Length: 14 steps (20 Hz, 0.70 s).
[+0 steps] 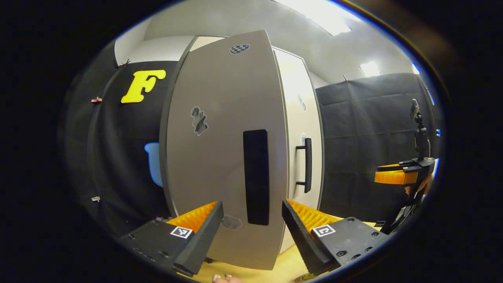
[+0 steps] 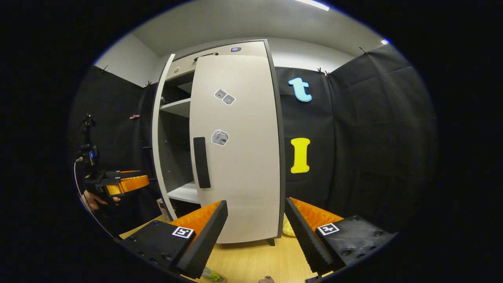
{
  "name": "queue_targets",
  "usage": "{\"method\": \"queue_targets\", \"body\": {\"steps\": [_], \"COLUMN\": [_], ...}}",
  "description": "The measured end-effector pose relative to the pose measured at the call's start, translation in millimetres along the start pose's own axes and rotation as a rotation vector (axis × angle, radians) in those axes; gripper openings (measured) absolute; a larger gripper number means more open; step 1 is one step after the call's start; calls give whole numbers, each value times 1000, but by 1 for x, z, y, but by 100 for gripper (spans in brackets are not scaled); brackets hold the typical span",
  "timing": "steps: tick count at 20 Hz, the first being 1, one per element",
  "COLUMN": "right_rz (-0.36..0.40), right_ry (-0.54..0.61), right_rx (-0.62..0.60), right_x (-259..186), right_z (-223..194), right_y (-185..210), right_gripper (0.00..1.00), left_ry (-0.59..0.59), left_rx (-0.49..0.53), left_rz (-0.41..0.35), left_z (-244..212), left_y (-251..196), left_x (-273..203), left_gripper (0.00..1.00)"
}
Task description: Grasp the bottle in the cabinet with the left hand and place it on the coaster, then close the right door with the right hand and the left door with the left hand.
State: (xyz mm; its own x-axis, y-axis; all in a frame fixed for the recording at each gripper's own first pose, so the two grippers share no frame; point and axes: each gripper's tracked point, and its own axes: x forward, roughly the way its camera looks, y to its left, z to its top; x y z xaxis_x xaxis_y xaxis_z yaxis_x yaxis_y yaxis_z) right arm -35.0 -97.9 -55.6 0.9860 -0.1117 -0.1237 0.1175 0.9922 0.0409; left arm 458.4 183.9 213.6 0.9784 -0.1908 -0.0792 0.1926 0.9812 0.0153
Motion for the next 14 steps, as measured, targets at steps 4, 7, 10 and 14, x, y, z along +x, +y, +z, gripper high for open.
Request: {"method": "queue_targets", "body": {"steps": [4,7,10,14], "right_rz": [1,11,20,29], "right_ry": [5,4,6,11], "right_rx": [5,6,12,24], "right_x": [0,5,9,14], "right_z": [-1,0,0,0], "right_y": [1,6,13,21], "right_gripper": [98,98,98,98], "left_ry": [1,-3,-18,-24], "left_rx": [-27,-32,-47,-43], "left_rz": [2,30,42,62], "left_z": [-2,0,5,7], "left_y": [-2,2,-6,-16], "left_x": [-2,-10,-18,-23], "left_gripper": [95,95,96,97]}}
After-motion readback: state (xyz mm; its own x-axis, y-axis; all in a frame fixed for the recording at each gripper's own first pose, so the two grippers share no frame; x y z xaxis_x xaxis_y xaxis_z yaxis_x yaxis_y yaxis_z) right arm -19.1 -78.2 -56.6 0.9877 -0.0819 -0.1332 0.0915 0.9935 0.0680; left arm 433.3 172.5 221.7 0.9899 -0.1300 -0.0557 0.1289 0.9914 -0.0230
